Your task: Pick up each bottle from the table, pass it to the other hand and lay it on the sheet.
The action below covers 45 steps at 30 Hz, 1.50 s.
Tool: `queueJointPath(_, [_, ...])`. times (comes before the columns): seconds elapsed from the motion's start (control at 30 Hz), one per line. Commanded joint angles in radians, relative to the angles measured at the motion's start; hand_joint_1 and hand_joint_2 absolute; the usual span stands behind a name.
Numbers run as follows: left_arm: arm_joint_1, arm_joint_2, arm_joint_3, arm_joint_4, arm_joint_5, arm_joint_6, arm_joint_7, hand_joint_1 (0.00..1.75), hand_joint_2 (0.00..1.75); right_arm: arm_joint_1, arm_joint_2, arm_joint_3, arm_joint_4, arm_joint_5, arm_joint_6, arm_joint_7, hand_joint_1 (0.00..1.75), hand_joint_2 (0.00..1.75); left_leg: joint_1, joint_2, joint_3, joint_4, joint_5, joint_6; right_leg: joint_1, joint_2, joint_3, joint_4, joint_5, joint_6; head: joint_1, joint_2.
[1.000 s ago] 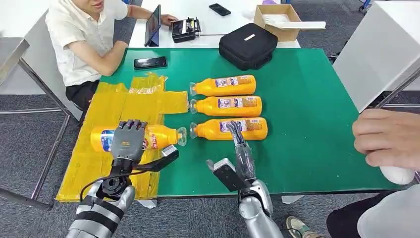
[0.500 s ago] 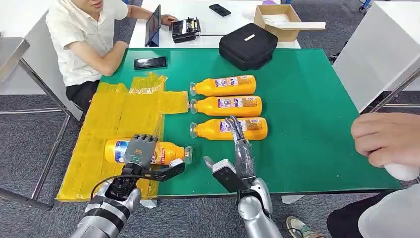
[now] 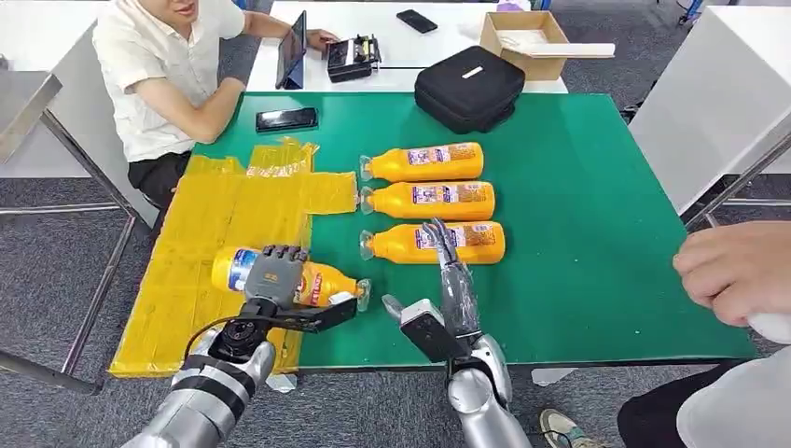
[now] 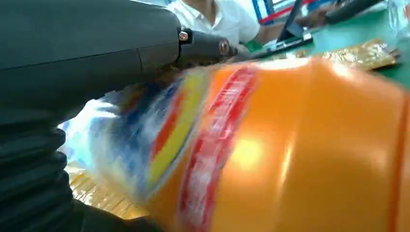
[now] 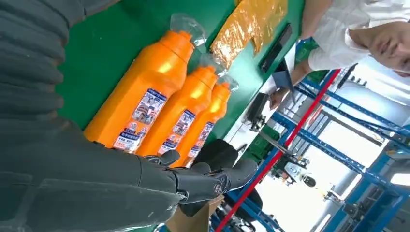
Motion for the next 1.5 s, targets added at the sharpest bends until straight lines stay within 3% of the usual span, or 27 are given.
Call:
queueJointPath(0.03, [-0.065, -0.015, 0.078, 0.233, -0.01, -0.12, -0.03, 0.0, 1.75, -0.06, -0.024, -0.009, 0.108, -0.023, 0.019, -0.014, 0.0, 1.75, 0.0, 0.004, 0.006, -0.002, 0.0, 0.0, 0.001, 0.003, 0.005, -0.002, 0.001, -0.004, 0.0, 0.0])
queueJointPath(0.23, [-0.076, -0.011, 0.125, 0.281, 0.017, -0.184, -0.109, 0.0, 1.75, -0.085, -0.029, -0.011, 0.163, -0.039, 0.021, -0.03, 0.0, 1.75, 0.0, 0.005, 0.012, -0.002, 0.0, 0.0, 0.001, 0.003, 0.01, -0.002, 0.001, -0.003, 0.0, 0.0])
queueJointPath(0.8, [-0.083, -0.003, 0.12, 0.299, 0.028, -0.212, -0.141, 0.0, 1.75, -0.097, -0.032, -0.013, 0.186, -0.049, 0.021, -0.038, 0.0, 1.75, 0.0, 0.006, 0.015, -0.003, 0.0, 0.0, 0.0, 0.004, 0.013, -0.002, 0.001, -0.003, 0.0, 0.0])
queueJointPath(0.97, [-0.064, -0.007, 0.085, 0.267, 0.022, -0.156, -0.157, 0.0, 1.75, -0.088, -0.032, -0.008, 0.172, -0.036, 0.006, -0.04, 0.0, 1.75, -0.001, 0.006, 0.016, -0.003, -0.001, 0.0, 0.0, 0.004, 0.014, -0.002, 0.001, -0.003, 0.0, 0.0])
queueJointPath(1.1, [-0.021, -0.05, 0.068, 0.116, 0.026, -0.009, -0.16, 0.0, 1.75, -0.053, -0.03, -0.018, 0.124, -0.021, -0.011, -0.027, 0.0, 1.75, -0.001, 0.005, 0.015, -0.004, 0.0, 0.0, 0.0, 0.003, 0.013, -0.003, 0.001, -0.004, 0.0, 0.0])
queueJointPath(1.23, [0.085, -0.069, 0.001, -0.158, 0.0, 0.005, -0.154, 0.0, 1.75, -0.012, -0.027, -0.017, 0.061, 0.01, -0.03, -0.009, 0.0, 1.75, -0.001, -0.001, 0.012, -0.001, 0.0, 0.0, 0.001, -0.002, 0.011, -0.001, -0.001, -0.004, 0.0, 0.0])
queueJointPath(1.5, [0.186, -0.024, -0.172, -0.429, -0.01, 0.014, -0.151, 0.0, 1.75, 0.034, -0.03, -0.034, 0.005, 0.036, -0.042, 0.003, 0.0, 1.75, -0.001, 0.002, 0.004, 0.0, -0.001, 0.0, 0.0, -0.001, 0.003, 0.0, -0.001, -0.003, 0.0, 0.0])
